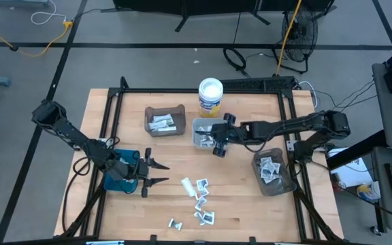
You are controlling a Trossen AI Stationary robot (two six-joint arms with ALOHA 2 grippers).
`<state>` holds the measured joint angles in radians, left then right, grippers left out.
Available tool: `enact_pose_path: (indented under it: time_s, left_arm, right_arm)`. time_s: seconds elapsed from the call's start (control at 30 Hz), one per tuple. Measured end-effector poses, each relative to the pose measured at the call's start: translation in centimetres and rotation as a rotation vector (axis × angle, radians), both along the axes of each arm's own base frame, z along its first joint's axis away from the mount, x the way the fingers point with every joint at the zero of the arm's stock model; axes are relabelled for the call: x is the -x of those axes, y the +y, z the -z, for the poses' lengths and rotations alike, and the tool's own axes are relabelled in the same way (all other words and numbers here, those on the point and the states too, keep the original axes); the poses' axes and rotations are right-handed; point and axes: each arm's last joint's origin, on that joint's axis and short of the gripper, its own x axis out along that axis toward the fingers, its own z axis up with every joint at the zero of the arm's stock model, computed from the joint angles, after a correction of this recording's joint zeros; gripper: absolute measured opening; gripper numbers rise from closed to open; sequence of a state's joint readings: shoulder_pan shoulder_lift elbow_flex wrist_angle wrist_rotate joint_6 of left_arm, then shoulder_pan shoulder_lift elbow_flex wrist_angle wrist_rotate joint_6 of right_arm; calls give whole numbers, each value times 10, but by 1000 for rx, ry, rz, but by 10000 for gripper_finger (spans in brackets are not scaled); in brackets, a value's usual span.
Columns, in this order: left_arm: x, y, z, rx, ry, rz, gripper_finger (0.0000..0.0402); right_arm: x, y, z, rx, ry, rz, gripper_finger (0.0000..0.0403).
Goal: Pick & Place First Aid Supplies
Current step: Put the gray towelette pack into the gray bin
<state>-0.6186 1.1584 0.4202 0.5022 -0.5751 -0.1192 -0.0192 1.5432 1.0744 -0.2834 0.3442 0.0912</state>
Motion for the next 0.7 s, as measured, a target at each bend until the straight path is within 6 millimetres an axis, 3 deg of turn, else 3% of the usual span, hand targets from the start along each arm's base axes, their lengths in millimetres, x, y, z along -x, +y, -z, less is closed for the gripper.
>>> enact_pose_path:
  time_s: [0.27,0.57,0.7]
  left_arm:
    - [0,0,0,3,0,-1,182]
    - [0,0,0,-5,0,0,182]
    - [0,0,0,-6,0,0,182]
  right_arm:
    - [13,-13,30,-47,15,45,1]
    - [14,-13,33,-53,22,54,5]
    - [15,-13,33,-44,27,44,25]
